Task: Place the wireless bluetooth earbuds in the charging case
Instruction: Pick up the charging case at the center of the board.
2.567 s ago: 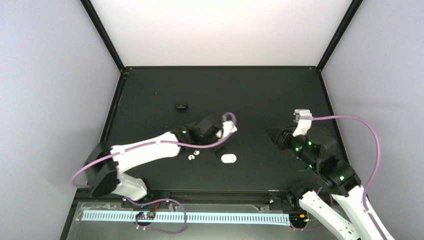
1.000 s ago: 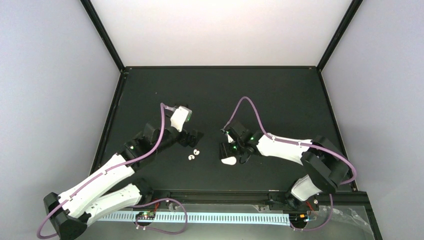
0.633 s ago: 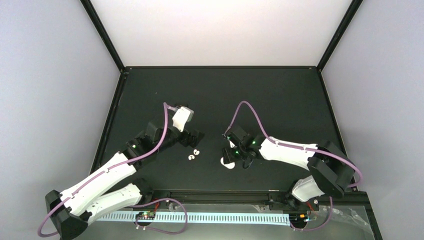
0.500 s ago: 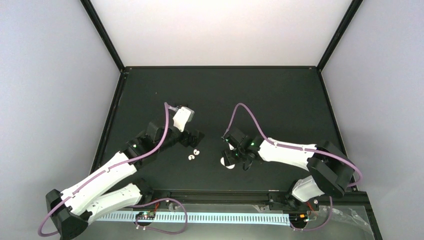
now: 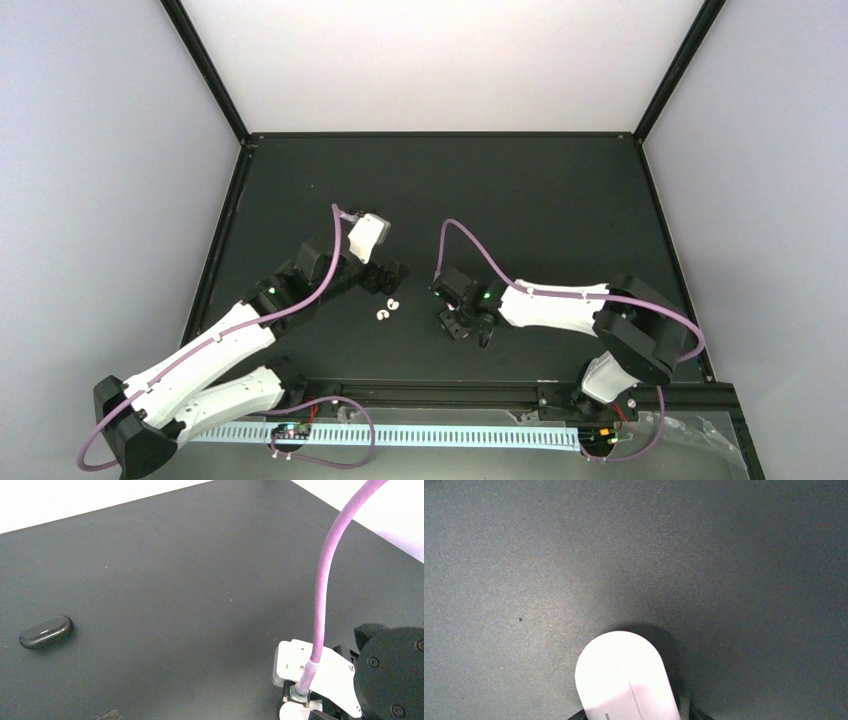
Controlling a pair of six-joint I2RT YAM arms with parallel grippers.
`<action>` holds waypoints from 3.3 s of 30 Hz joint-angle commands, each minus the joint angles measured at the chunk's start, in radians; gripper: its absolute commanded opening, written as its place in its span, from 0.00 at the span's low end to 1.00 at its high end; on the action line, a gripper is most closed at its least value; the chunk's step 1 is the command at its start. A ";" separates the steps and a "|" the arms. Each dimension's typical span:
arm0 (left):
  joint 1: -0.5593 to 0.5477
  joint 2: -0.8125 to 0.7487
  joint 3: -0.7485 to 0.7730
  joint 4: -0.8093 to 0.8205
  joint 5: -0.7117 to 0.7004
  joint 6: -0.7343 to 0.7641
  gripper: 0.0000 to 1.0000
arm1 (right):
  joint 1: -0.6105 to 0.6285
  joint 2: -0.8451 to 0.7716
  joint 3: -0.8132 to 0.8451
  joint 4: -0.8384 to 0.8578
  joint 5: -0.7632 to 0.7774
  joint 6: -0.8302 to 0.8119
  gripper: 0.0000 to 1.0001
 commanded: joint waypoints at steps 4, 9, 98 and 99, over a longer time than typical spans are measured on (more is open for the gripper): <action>0.007 0.000 0.024 -0.018 -0.033 0.006 0.99 | 0.047 0.039 -0.003 0.019 0.069 -0.028 0.44; 0.007 -0.022 0.024 -0.025 -0.087 -0.002 0.99 | 0.061 0.008 -0.024 0.043 0.090 -0.043 0.33; -0.138 0.395 0.238 0.271 0.534 -0.499 0.40 | 0.100 -0.733 0.106 -0.012 0.271 -0.632 0.22; -0.139 0.394 0.235 0.271 0.533 -0.500 0.39 | 0.099 -0.733 0.106 -0.013 0.270 -0.632 0.23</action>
